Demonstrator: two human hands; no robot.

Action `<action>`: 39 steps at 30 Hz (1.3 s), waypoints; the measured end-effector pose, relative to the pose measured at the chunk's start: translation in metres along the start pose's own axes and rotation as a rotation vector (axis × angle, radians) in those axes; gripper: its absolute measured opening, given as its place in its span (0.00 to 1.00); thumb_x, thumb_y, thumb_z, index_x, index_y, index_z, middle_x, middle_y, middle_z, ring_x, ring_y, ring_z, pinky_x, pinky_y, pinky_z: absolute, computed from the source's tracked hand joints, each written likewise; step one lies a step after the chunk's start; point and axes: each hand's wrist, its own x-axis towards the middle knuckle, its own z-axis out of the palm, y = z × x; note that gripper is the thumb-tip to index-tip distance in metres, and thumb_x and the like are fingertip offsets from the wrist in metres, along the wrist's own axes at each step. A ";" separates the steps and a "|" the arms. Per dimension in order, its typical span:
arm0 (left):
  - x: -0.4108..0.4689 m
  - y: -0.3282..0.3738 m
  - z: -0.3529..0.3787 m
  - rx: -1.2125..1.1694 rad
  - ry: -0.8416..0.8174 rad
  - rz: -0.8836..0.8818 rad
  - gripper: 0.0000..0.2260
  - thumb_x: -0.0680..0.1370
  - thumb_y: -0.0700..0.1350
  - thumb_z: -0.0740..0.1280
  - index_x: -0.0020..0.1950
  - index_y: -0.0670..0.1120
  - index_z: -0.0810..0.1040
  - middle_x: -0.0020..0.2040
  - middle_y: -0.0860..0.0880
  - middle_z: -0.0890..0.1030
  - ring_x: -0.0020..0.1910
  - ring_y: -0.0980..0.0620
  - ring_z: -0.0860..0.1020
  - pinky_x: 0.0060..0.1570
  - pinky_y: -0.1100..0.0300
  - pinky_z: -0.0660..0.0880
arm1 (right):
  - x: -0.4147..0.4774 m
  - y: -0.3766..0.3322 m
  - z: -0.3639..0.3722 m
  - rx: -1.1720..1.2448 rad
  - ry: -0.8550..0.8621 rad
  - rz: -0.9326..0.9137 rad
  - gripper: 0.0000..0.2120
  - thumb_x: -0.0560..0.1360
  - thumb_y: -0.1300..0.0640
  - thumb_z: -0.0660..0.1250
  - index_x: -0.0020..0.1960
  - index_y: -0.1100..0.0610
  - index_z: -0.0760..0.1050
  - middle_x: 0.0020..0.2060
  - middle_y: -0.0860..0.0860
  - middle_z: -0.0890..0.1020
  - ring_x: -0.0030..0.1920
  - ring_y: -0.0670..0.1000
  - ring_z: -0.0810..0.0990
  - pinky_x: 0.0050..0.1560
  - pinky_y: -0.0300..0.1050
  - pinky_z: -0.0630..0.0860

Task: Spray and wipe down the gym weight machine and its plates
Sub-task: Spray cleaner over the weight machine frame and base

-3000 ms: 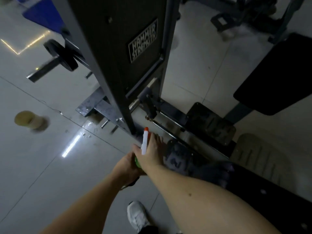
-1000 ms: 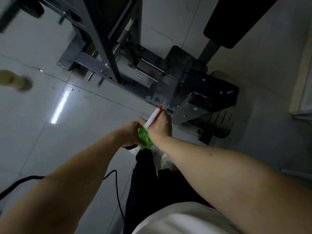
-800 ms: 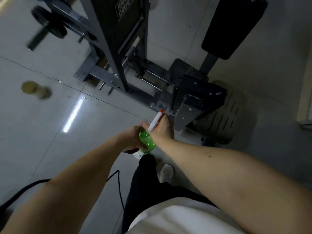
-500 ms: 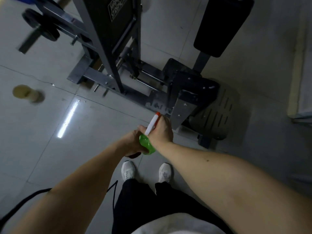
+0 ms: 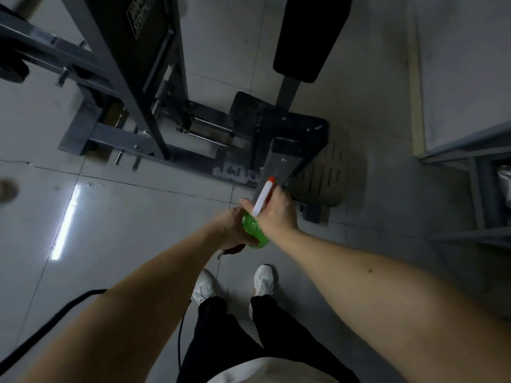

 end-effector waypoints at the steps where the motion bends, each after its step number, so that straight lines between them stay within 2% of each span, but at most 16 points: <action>1: -0.003 0.003 0.003 -0.019 -0.002 -0.003 0.35 0.68 0.42 0.82 0.72 0.50 0.71 0.57 0.54 0.75 0.60 0.51 0.74 0.62 0.59 0.69 | -0.001 0.005 -0.003 0.003 0.004 -0.019 0.34 0.68 0.37 0.78 0.63 0.56 0.72 0.57 0.54 0.77 0.59 0.55 0.76 0.55 0.47 0.75; 3: -0.001 0.000 0.013 -0.054 0.021 0.007 0.35 0.67 0.42 0.82 0.71 0.52 0.72 0.58 0.54 0.77 0.62 0.49 0.76 0.63 0.57 0.72 | -0.001 0.015 -0.007 -0.004 0.016 -0.076 0.33 0.68 0.38 0.78 0.61 0.58 0.72 0.54 0.54 0.77 0.60 0.56 0.74 0.59 0.50 0.75; 6: -0.003 -0.005 0.034 -0.105 0.058 0.014 0.31 0.68 0.40 0.81 0.65 0.55 0.72 0.54 0.57 0.76 0.58 0.53 0.74 0.55 0.65 0.67 | -0.003 0.031 -0.004 -0.010 -0.021 -0.114 0.31 0.67 0.40 0.80 0.56 0.59 0.72 0.50 0.53 0.75 0.59 0.56 0.73 0.59 0.52 0.75; 9: -0.003 -0.012 0.054 -0.128 0.083 0.033 0.33 0.70 0.41 0.81 0.72 0.49 0.70 0.61 0.51 0.77 0.58 0.56 0.74 0.54 0.71 0.67 | -0.004 0.051 0.010 0.016 -0.099 -0.108 0.33 0.65 0.39 0.81 0.58 0.56 0.71 0.51 0.50 0.70 0.58 0.55 0.73 0.58 0.52 0.77; 12: 0.004 -0.026 0.078 -0.019 0.066 0.209 0.20 0.82 0.33 0.65 0.74 0.37 0.68 0.55 0.48 0.78 0.46 0.67 0.79 0.43 0.77 0.72 | -0.002 0.074 0.025 0.021 -0.200 -0.083 0.37 0.64 0.39 0.81 0.65 0.52 0.70 0.54 0.48 0.68 0.57 0.50 0.73 0.59 0.47 0.77; 13: 0.008 -0.030 0.086 -0.024 0.117 0.218 0.17 0.84 0.36 0.61 0.73 0.40 0.69 0.53 0.50 0.78 0.48 0.65 0.82 0.47 0.72 0.77 | -0.001 0.081 0.031 0.017 -0.220 -0.078 0.39 0.63 0.39 0.82 0.66 0.51 0.70 0.54 0.47 0.68 0.57 0.49 0.73 0.59 0.45 0.76; 15: 0.026 -0.053 0.110 -0.109 0.165 0.220 0.19 0.78 0.50 0.71 0.68 0.59 0.74 0.57 0.55 0.80 0.61 0.51 0.81 0.61 0.52 0.79 | 0.001 0.098 0.039 0.009 -0.241 -0.068 0.37 0.62 0.38 0.82 0.64 0.51 0.72 0.52 0.45 0.68 0.57 0.50 0.74 0.59 0.46 0.77; 16: 0.040 -0.069 0.123 -0.112 0.180 0.206 0.25 0.69 0.56 0.77 0.64 0.68 0.74 0.58 0.58 0.81 0.63 0.49 0.80 0.63 0.48 0.78 | 0.002 0.106 0.043 -0.006 -0.243 -0.077 0.35 0.62 0.38 0.82 0.61 0.52 0.73 0.50 0.45 0.68 0.56 0.50 0.75 0.58 0.48 0.78; 18: 0.059 -0.087 0.144 -0.192 0.142 0.132 0.31 0.60 0.61 0.80 0.60 0.72 0.74 0.58 0.62 0.81 0.60 0.55 0.80 0.64 0.49 0.77 | 0.003 0.121 0.050 -0.053 -0.239 -0.115 0.27 0.63 0.39 0.82 0.52 0.52 0.76 0.44 0.43 0.70 0.52 0.51 0.77 0.54 0.51 0.80; 22: 0.082 -0.100 0.168 -0.217 0.145 0.149 0.32 0.59 0.63 0.78 0.62 0.69 0.75 0.61 0.61 0.80 0.65 0.53 0.78 0.68 0.51 0.74 | 0.008 0.142 0.074 -0.061 -0.234 -0.103 0.22 0.64 0.38 0.81 0.45 0.48 0.73 0.42 0.41 0.69 0.46 0.50 0.78 0.49 0.53 0.82; 26: 0.092 -0.103 0.175 -0.338 0.125 0.123 0.34 0.66 0.56 0.81 0.69 0.62 0.72 0.60 0.62 0.80 0.59 0.64 0.78 0.63 0.58 0.76 | 0.026 0.167 0.088 -0.011 -0.286 -0.181 0.32 0.63 0.41 0.82 0.59 0.53 0.74 0.48 0.40 0.68 0.58 0.49 0.72 0.60 0.49 0.78; 29: 0.099 -0.110 0.182 -0.331 0.168 0.159 0.30 0.66 0.53 0.82 0.66 0.50 0.79 0.56 0.50 0.85 0.52 0.54 0.84 0.52 0.52 0.81 | 0.035 0.183 0.091 -0.013 -0.371 -0.247 0.38 0.63 0.40 0.81 0.66 0.54 0.71 0.57 0.46 0.71 0.64 0.47 0.65 0.66 0.50 0.74; 31: 0.107 -0.114 0.184 -0.267 0.233 0.165 0.33 0.67 0.44 0.83 0.69 0.50 0.75 0.60 0.49 0.83 0.54 0.58 0.83 0.55 0.56 0.81 | 0.042 0.191 0.094 -0.054 -0.367 -0.297 0.39 0.64 0.40 0.81 0.67 0.57 0.71 0.60 0.47 0.71 0.64 0.47 0.63 0.67 0.47 0.72; 33: 0.115 -0.113 0.185 -0.287 0.264 0.087 0.33 0.67 0.41 0.83 0.66 0.58 0.73 0.58 0.56 0.81 0.55 0.64 0.79 0.61 0.62 0.77 | 0.051 0.196 0.094 -0.075 -0.342 -0.324 0.39 0.64 0.39 0.81 0.67 0.58 0.73 0.60 0.46 0.70 0.63 0.46 0.62 0.66 0.42 0.69; 36: 0.121 -0.110 0.187 -0.288 0.253 0.078 0.33 0.66 0.48 0.83 0.63 0.68 0.72 0.59 0.57 0.80 0.58 0.55 0.80 0.63 0.54 0.76 | 0.059 0.202 0.092 -0.131 -0.350 -0.335 0.34 0.63 0.38 0.81 0.60 0.57 0.77 0.54 0.46 0.72 0.60 0.47 0.67 0.61 0.42 0.72; 39: 0.127 -0.113 0.190 -0.348 0.240 0.109 0.32 0.72 0.49 0.79 0.74 0.53 0.72 0.60 0.53 0.82 0.60 0.52 0.81 0.65 0.54 0.77 | 0.057 0.203 0.090 -0.135 -0.350 -0.315 0.26 0.65 0.40 0.81 0.50 0.58 0.77 0.46 0.46 0.73 0.53 0.48 0.73 0.53 0.44 0.75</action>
